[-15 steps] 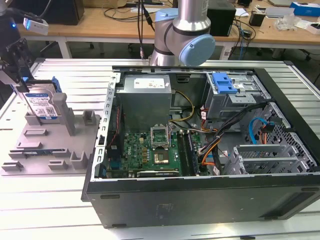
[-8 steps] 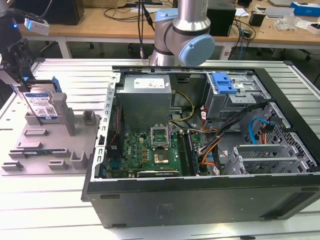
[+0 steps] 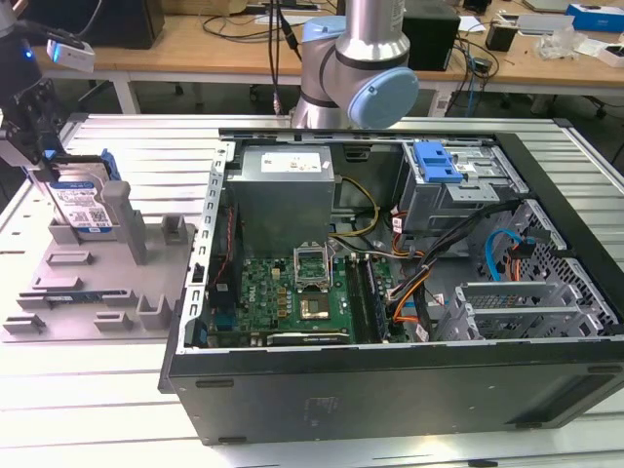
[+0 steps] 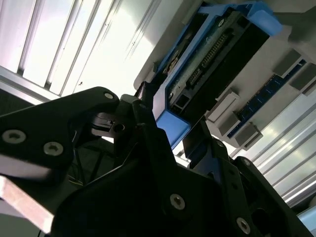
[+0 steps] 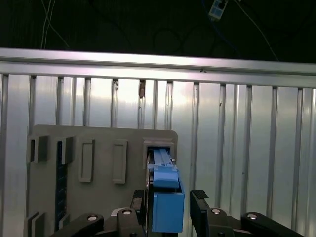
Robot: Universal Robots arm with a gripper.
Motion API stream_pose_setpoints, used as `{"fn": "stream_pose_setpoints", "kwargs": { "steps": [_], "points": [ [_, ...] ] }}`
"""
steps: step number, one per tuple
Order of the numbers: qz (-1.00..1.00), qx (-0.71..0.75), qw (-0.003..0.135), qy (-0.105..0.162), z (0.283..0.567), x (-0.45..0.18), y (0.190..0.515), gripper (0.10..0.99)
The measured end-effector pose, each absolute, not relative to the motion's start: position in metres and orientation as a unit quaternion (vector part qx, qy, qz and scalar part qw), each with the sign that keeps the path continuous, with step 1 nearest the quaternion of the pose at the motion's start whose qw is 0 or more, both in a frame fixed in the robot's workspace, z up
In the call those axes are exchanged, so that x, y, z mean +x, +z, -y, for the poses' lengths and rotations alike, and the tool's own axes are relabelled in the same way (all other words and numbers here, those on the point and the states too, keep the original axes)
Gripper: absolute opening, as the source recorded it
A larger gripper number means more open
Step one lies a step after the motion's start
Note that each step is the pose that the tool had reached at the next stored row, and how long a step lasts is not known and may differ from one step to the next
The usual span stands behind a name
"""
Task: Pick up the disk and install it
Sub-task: 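Pick up the disk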
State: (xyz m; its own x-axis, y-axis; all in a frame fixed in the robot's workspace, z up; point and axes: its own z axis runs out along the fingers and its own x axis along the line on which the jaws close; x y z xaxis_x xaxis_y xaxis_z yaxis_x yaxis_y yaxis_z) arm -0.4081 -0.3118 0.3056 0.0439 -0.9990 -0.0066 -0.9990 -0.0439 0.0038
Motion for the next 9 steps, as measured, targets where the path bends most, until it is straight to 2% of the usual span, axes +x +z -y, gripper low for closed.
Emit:
{"fn": "stream_pose_setpoints", "kwargs": {
  "steps": [3,4,9],
  "points": [
    [-0.692,-0.722,0.001,0.004,0.3128,-0.4081,0.305,0.482],
    [-0.692,-0.722,0.001,0.004,0.3138,-0.408,0.305,0.408],
    [-0.695,-0.719,0.001,0.004,0.3211,-0.4081,0.3043,0.408]
  ]
}}
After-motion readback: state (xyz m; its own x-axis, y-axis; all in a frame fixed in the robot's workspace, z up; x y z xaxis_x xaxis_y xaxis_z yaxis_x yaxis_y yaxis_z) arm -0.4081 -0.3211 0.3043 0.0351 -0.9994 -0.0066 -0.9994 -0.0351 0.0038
